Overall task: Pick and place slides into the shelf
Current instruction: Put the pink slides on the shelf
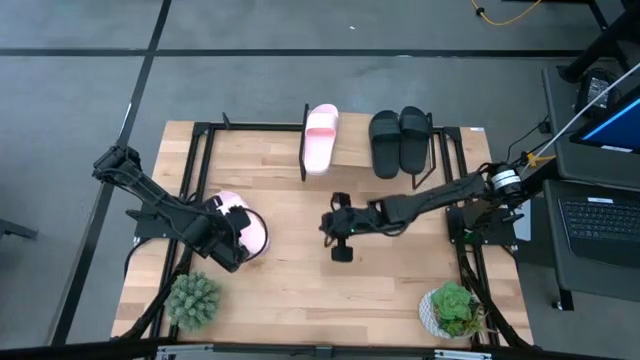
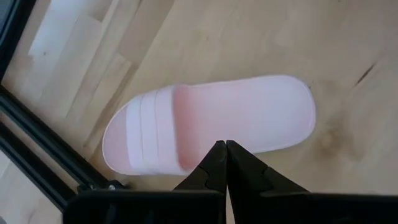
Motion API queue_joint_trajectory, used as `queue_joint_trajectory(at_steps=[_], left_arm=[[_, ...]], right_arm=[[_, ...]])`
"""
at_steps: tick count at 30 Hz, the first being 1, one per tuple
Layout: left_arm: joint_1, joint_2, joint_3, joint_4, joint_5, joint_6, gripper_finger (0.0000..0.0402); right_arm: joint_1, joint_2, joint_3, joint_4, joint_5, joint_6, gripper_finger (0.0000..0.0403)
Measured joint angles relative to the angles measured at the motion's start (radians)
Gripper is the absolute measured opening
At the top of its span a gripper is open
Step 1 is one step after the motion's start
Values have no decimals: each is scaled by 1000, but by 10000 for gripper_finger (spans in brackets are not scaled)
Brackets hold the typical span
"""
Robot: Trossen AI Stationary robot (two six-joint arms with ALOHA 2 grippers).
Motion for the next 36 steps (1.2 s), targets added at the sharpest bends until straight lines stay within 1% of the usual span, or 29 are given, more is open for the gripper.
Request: queue_joint_trajectory(at_steps=[3,5,7,10,13,20,25,32,36], left_arm=[[0,12,0,-1,-1,1,0],[0,19,-3,0,-1,1,0],[0,25,-10,-2,-1,0,0],[6,24,-19,-4,-1,-25,6],[10,25,-24,-10,-2,-36,27],[10,25,-44,-15,-2,-78,94],[9,37,-114,-7,0,-145,123],[22,43,-212,9,15,-208,128],[36,43,-245,82,27,-203,126]], right_arm=[[39,-6,-26,52,7,5,2],[63,-7,-37,77,36,5,2],[84,-6,-41,73,65,5,3],[106,-6,-41,79,76,5,4],[120,-6,-41,78,78,18,4],[132,-6,-41,70,78,54,5],[131,-6,-41,75,78,57,5],[131,-6,-41,86,78,57,6],[131,-5,-41,92,77,57,6]])
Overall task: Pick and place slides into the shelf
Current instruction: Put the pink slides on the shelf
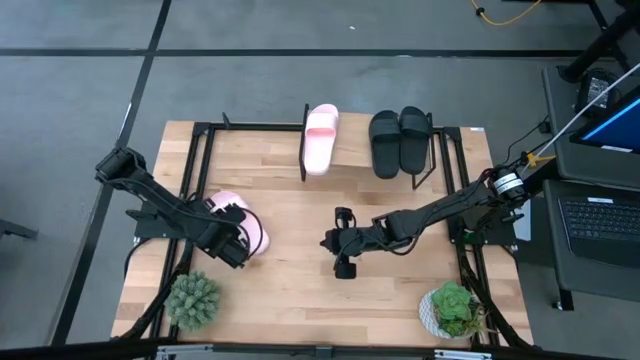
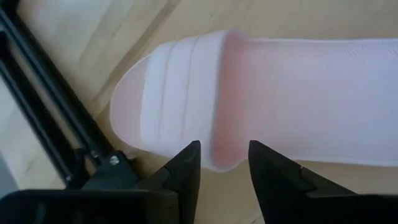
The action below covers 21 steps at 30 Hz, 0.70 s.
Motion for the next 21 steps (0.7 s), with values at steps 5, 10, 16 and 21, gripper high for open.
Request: queue_joint_trajectory(at_steps=[5,10,16,21], left_arm=[[13,0,-40,30,0,1,126],[20,0,-69,53,0,3,125],[20,0,-93,88,-7,4,125],[20,0,-95,88,-7,4,123]], right_arm=[[-1,0,0,8,0,-1,6],[0,0,0,9,0,-2,6],[-2,0,0,9,0,-5,6],[-1,0,0,9,0,-5,6]])
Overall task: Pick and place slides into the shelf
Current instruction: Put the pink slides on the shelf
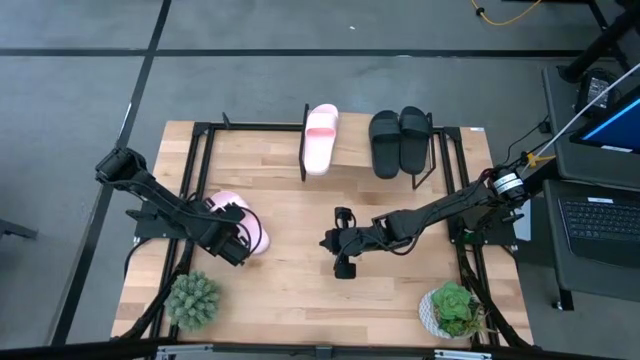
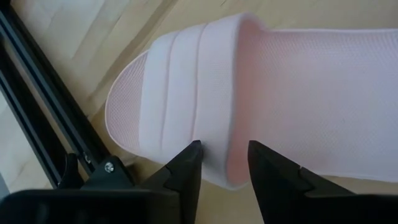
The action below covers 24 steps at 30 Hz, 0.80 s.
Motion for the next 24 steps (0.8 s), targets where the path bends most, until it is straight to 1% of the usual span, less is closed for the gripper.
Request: queue_joint_trajectory(at_steps=[2,4,9,10,18,24], left_arm=[[0,0,0,-2,0,0,114],[0,0,0,-9,0,0,95],[0,0,0,-11,-19,46,19],[0,0,0,-10,-24,48,11],[0,0,4,-15,-32,54,3],[0,0,83,-77,-77,89,2]], right_arm=[[0,0,0,0,0,-1,6],[0,0,0,0,0,-1,6],[0,0,0,0,0,-3,6],[0,0,0,0,0,-4,6],[0,0,0,5,0,-32,6],[0,0,1,4,0,-33,6]])
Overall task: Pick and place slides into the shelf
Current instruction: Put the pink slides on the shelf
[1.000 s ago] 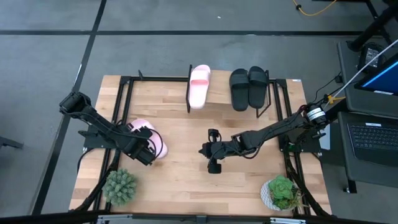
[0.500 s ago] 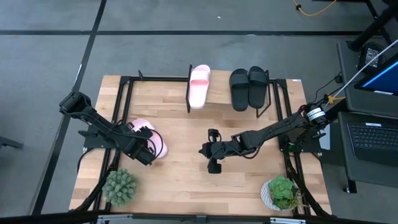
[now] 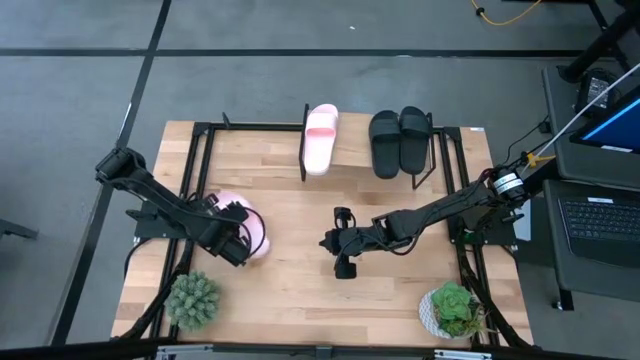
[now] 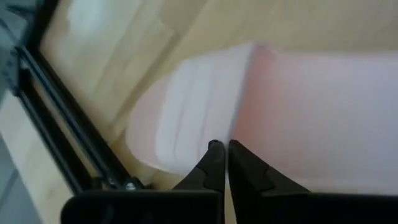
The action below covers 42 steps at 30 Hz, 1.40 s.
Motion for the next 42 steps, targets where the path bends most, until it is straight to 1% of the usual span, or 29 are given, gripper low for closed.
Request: queue_joint_trajectory(at_steps=[6,14,20,23,25,28,34,38,42], left_arm=[[0,0,126,-103,-63,48,1],[0,0,297,-173,-194,135,0],[0,0,407,-173,-300,225,0],[0,0,459,-168,-358,273,0],[0,0,489,-153,-403,306,0],[11,-1,520,-83,-461,421,0],[94,0,533,212,-466,797,0],[180,0,533,404,-436,1033,0],[269,0,533,562,-354,1206,0]], right_arm=[[9,-30,0,-8,0,0,6],[45,-158,1,-88,1,0,6],[91,-255,1,-250,126,41,6],[109,-289,1,-305,133,76,6],[119,-302,-16,-296,134,82,6],[125,-311,-72,-267,132,89,6],[127,-371,-252,-117,133,140,6],[129,-440,-396,42,132,151,6],[130,-503,-515,152,133,166,6]])
